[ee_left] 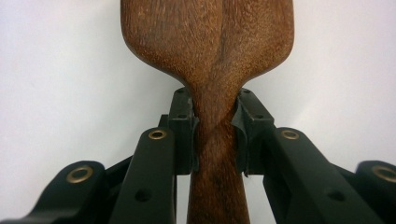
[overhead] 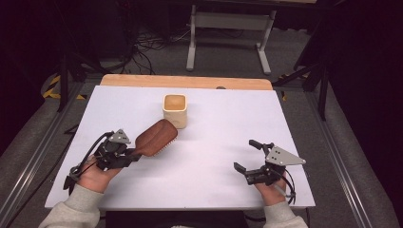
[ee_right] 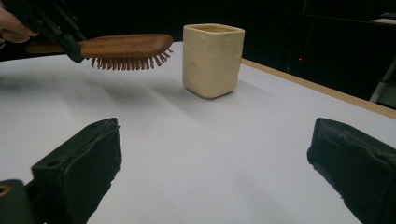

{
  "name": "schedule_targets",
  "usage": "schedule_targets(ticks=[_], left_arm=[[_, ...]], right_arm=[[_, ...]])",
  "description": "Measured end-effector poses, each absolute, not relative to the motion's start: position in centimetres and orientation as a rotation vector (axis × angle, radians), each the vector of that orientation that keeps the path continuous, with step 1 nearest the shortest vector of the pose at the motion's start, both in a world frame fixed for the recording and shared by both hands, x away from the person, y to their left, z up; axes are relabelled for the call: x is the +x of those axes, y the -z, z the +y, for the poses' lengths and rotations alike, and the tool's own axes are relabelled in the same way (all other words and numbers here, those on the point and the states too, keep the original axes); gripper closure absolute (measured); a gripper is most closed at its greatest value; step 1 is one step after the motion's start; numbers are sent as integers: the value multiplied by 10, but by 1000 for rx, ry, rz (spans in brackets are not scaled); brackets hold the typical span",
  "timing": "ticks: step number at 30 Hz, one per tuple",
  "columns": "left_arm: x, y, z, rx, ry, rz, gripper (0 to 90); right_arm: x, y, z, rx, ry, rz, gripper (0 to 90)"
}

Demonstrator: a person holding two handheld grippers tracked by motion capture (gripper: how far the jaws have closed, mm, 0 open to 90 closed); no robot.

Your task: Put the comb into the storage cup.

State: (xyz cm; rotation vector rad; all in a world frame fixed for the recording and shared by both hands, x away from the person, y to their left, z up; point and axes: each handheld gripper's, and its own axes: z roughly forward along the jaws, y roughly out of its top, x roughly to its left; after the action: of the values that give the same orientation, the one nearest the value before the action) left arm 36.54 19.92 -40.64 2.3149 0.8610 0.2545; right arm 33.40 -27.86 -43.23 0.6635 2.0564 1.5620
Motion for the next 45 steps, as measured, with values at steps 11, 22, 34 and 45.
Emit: schedule_targets(ticks=[11,22,34,45], left_arm=[[353,405,194,2178,-329,757,722],[346,414,184,2089,-395,648,721],[349,420,160,2070,-346,563,721],[345,420,159,2051,-362,553,721]], right_arm=[[334,432,-278,661,-1558,2061,31],[334,433,-277,655,-1559,2070,31],[334,433,-273,656,-1561,2081,31],[342,407,-250,641,-1604,2184,33]])
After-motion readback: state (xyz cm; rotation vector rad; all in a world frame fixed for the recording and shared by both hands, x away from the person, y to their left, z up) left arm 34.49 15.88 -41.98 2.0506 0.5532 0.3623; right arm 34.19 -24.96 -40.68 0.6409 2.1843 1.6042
